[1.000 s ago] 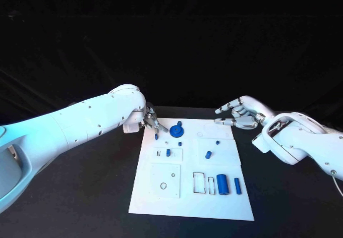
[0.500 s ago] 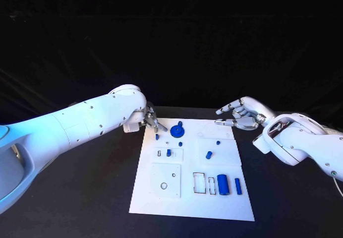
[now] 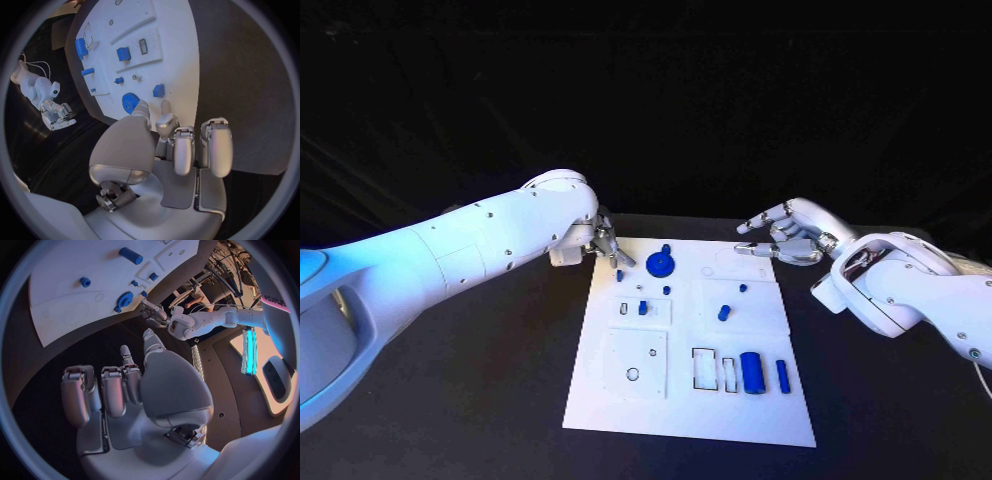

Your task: Assemble the parts on the task board

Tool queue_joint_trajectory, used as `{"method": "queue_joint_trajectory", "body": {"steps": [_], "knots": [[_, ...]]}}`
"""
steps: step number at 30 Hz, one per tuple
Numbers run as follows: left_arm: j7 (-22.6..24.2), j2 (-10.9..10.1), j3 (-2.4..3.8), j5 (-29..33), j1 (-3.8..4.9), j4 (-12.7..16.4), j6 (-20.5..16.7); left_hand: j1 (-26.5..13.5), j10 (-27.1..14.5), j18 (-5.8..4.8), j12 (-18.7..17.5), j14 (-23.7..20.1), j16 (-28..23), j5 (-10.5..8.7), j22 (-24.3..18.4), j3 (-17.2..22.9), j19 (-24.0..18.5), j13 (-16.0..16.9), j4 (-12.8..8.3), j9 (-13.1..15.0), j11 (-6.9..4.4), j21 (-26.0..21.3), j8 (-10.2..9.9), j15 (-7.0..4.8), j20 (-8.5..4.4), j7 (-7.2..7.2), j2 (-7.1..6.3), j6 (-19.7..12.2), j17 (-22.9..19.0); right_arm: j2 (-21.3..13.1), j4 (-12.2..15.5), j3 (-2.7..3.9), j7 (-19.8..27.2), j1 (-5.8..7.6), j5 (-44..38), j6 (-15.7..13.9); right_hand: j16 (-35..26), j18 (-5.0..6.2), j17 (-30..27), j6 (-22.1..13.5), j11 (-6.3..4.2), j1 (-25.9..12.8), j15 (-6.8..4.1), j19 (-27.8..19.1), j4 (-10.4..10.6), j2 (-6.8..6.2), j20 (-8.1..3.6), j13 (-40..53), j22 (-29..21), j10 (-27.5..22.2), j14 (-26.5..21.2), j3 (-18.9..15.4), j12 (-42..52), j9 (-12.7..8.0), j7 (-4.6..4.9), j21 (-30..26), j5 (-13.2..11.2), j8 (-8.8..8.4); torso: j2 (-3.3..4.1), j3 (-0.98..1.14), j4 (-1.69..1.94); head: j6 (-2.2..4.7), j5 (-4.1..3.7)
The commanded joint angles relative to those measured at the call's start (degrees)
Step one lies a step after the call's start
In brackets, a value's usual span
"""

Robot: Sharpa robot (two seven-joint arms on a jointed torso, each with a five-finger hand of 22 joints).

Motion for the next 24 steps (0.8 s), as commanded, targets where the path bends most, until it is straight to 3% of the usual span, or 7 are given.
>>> {"method": "queue_joint_trajectory", "body": {"steps": [1, 12, 24], "knots": [[-1.4, 0.1, 0.01, -0.3, -0.01, 0.0, 2.3, 0.3, 0.3, -0.10, 0.2, 6.0, 0.2, 0.25, 8.2, 0.1, 3.1, 0.0, -0.2, 0.1, -0.08, 0.2, 0.2, -0.36, -0.39, -0.06, 0.05, 0.2, 15.1, 0.0, 0.0, 0.00, 0.2, -0.12, -0.3, 0.5, -0.1, 1.00, 7.5, 0.3, -0.14, 0.1, -0.04, 2.7, 0.1, 0.50, -0.11, 11.2, 9.3, 2.8, 4.3, -0.2, 0.3, 0.1, -0.20, -0.2, 0.2, 0.26, 0.01, 0.01, 0.00, -0.03, 0.04], [-1.9, 0.1, 0.00, 0.4, -0.04, 0.4, 5.2, 1.0, 0.8, -0.17, 0.8, 6.0, 0.2, 0.25, 8.5, 0.3, 3.2, 0.8, -0.2, 0.1, -0.19, 0.4, 0.4, -0.44, -0.46, -0.20, 0.42, 0.5, 15.1, 0.1, -0.1, 0.00, 0.2, -0.17, -0.3, 0.5, -0.1, 1.00, 7.5, 0.3, -0.14, 0.1, -0.04, 2.7, 0.1, 0.50, -0.11, 11.2, 9.3, 2.8, 4.3, -0.2, 0.3, 0.1, -0.20, -0.2, 0.2, 0.26, 0.00, -0.06, 0.11, -0.08, -0.03], [-1.9, 0.2, -0.01, 0.8, -0.09, 0.6, 4.7, 1.5, 1.1, -0.19, 1.0, 6.0, 0.2, 0.27, 8.6, 0.6, 3.3, 0.9, -0.3, 0.1, -0.28, 0.5, 0.5, -0.53, -0.54, -0.30, 0.72, 0.7, 15.1, 0.2, -0.1, 0.00, 0.3, -0.18, -0.3, 0.5, -0.1, 1.00, 7.5, 0.3, -0.14, 0.1, -0.04, 2.7, 0.1, 0.50, -0.11, 11.2, 9.3, 2.8, 4.3, -0.2, 0.3, 0.1, -0.20, -0.2, 0.2, 0.26, 0.01, -0.06, 0.06, -0.08, 0.11]]}}
